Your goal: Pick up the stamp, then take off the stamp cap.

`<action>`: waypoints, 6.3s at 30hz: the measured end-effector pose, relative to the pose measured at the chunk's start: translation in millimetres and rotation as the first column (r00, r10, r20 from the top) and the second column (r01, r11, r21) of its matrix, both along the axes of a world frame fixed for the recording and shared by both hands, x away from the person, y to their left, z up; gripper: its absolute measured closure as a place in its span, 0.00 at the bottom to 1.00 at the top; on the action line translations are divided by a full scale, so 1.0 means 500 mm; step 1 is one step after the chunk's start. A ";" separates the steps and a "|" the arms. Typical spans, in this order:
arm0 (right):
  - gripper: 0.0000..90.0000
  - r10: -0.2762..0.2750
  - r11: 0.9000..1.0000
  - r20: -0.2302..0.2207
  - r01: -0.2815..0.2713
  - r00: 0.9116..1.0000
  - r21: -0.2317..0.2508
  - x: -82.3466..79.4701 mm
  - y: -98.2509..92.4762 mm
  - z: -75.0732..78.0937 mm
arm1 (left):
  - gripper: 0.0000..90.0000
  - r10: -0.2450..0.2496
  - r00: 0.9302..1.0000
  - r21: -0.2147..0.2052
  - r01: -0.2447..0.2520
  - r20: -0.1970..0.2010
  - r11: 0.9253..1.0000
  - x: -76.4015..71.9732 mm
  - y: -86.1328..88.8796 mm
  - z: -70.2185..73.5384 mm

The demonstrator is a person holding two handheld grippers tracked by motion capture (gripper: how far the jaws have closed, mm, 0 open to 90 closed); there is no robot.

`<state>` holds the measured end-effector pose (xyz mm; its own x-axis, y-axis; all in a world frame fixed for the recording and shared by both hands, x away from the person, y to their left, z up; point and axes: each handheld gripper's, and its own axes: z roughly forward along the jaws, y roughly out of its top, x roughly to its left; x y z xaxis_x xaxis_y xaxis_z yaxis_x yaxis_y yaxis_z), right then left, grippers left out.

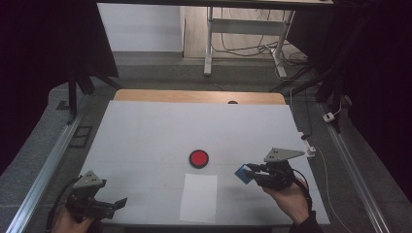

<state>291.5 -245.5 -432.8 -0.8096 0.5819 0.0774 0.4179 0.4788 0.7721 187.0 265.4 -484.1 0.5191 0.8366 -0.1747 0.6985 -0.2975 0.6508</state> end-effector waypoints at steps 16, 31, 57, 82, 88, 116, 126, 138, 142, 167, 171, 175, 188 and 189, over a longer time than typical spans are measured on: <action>0.78 0.113 0.993 0.003 -0.113 0.994 0.030 0.001 0.073 0.010 | 0.00 -0.001 1.000 -0.016 0.001 -0.006 1.000 0.002 0.003 -0.001; 0.78 0.188 0.981 -0.007 -0.188 0.982 0.047 0.003 0.125 0.011 | 0.00 -0.013 1.000 -0.011 0.013 -0.003 1.000 0.002 0.002 -0.001; 0.78 0.250 0.965 0.022 -0.251 0.968 0.070 -0.004 0.166 0.025 | 0.01 -0.045 0.999 0.014 0.045 0.016 0.999 -0.003 -0.007 0.003; 0.78 0.282 0.956 0.032 -0.284 0.959 0.076 -0.012 0.164 0.041 | 0.00 -0.290 0.948 -0.097 0.304 0.133 0.948 0.037 -0.073 0.021; 0.78 0.299 0.950 0.036 -0.301 0.954 0.079 -0.012 0.162 0.044 | 0.00 -0.322 0.932 -0.142 0.345 0.165 0.928 0.055 -0.093 0.021; 0.78 0.344 0.934 0.038 -0.346 0.938 0.084 -0.016 0.165 0.052 | 0.00 -0.553 0.811 -0.067 0.573 0.190 0.817 0.143 -0.236 0.023; 0.78 0.359 0.928 0.042 -0.361 0.932 0.088 -0.018 0.171 0.053 | 0.00 -0.623 0.757 -0.098 0.647 0.197 0.756 0.178 -0.275 0.029; 0.78 0.383 0.918 0.036 -0.384 0.923 0.096 -0.021 0.182 0.055 | 0.02 -0.714 0.673 -0.119 0.738 0.194 0.664 0.208 -0.327 0.026; 0.78 0.393 0.914 0.037 -0.394 0.919 0.099 -0.024 0.186 0.056 | 0.06 -0.743 0.641 -0.110 0.766 0.191 0.633 0.215 -0.342 0.024; 0.78 0.408 0.907 0.033 -0.409 0.913 0.103 -0.027 0.186 0.056 | 0.72 -0.824 0.517 -0.155 0.856 0.231 0.493 0.231 -0.356 0.018; 0.78 0.410 0.905 0.033 -0.412 0.911 0.111 -0.026 0.186 0.056 | 0.73 -0.826 0.510 -0.161 0.860 0.239 0.485 0.232 -0.354 0.018; 0.78 0.414 0.902 0.031 -0.414 0.910 0.124 -0.025 0.184 0.057 | 0.74 -0.826 0.506 -0.194 0.862 0.248 0.469 0.235 -0.351 0.018; 0.78 0.420 0.898 0.031 -0.420 0.907 0.132 -0.026 0.182 0.059 | 0.76 -0.835 0.503 -0.237 0.858 0.220 0.455 0.241 -0.352 0.019; 0.78 0.421 0.897 0.031 -0.421 0.906 0.135 -0.026 0.182 0.059 | 0.77 -0.835 0.507 -0.235 0.856 0.215 0.460 0.241 -0.353 0.020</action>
<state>278.6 -154.7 -403.5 -0.9767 0.1704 0.1308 0.2001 0.5006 0.8422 307.5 89.2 -473.9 0.9627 -0.1013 -0.2510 0.1632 -0.5225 0.8369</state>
